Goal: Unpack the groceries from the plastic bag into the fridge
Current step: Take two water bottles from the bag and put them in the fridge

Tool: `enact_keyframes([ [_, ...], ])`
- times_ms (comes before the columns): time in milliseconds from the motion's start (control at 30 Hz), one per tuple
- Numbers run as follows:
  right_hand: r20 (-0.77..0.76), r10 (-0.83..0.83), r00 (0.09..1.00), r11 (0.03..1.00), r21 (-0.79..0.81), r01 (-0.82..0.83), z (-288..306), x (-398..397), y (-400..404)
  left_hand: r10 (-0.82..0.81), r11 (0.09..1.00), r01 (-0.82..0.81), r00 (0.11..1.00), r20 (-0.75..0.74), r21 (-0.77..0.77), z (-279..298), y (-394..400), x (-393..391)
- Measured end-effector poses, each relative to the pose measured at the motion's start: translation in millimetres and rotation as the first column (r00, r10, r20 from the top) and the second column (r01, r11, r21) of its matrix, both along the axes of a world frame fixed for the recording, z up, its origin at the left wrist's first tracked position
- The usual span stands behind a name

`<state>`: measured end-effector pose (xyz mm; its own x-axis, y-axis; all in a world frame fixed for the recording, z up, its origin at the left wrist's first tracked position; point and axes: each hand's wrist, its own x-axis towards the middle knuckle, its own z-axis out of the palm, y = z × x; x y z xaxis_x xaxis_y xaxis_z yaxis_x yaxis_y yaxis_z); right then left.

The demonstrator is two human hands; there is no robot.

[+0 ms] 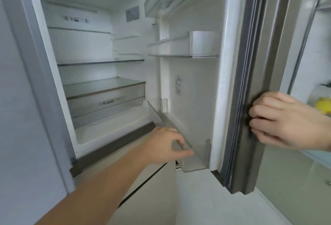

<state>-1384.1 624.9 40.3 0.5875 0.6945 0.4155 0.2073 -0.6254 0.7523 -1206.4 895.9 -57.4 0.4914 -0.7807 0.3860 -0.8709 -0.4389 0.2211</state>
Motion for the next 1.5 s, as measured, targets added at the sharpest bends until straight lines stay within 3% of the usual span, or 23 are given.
enact_keyframes([
  [133,0.014,-0.194,0.981,0.975,0.112,0.192,-7,-13,-59,-0.103,0.994,0.103,0.994,-0.020,-0.024,3,-44,5],
  [233,-0.030,-0.295,0.955,0.918,0.268,0.292,-15,-16,-86,-0.094,0.996,0.093,0.995,-0.026,-0.006,5,-84,15],
  [367,-0.172,-0.242,0.955,0.855,0.428,0.294,-38,8,-87,-0.012,1.000,0.012,1.000,0.026,0.006,3,-138,30],
  [500,-0.320,-0.202,0.926,0.833,0.441,0.334,-74,56,-93,0.075,0.996,-0.079,0.992,0.103,0.035,4,-184,41],
  [633,-0.373,-0.234,0.898,0.777,0.483,0.403,-86,91,-112,0.103,0.992,-0.113,0.978,0.180,0.047,2,-225,51],
  [933,-0.489,-0.403,0.774,0.567,0.530,0.630,-96,155,-187,0.255,0.964,-0.259,0.965,0.062,0.064,10,-285,104],
  [1333,-0.430,-0.359,0.828,0.236,0.816,0.527,-108,223,-240,0.078,0.988,-0.088,0.994,0.082,0.124,12,-338,173],
  [1500,-0.442,-0.389,0.808,0.181,0.823,0.538,-112,239,-246,0.015,0.987,-0.027,0.997,0.076,0.157,12,-348,188],
])
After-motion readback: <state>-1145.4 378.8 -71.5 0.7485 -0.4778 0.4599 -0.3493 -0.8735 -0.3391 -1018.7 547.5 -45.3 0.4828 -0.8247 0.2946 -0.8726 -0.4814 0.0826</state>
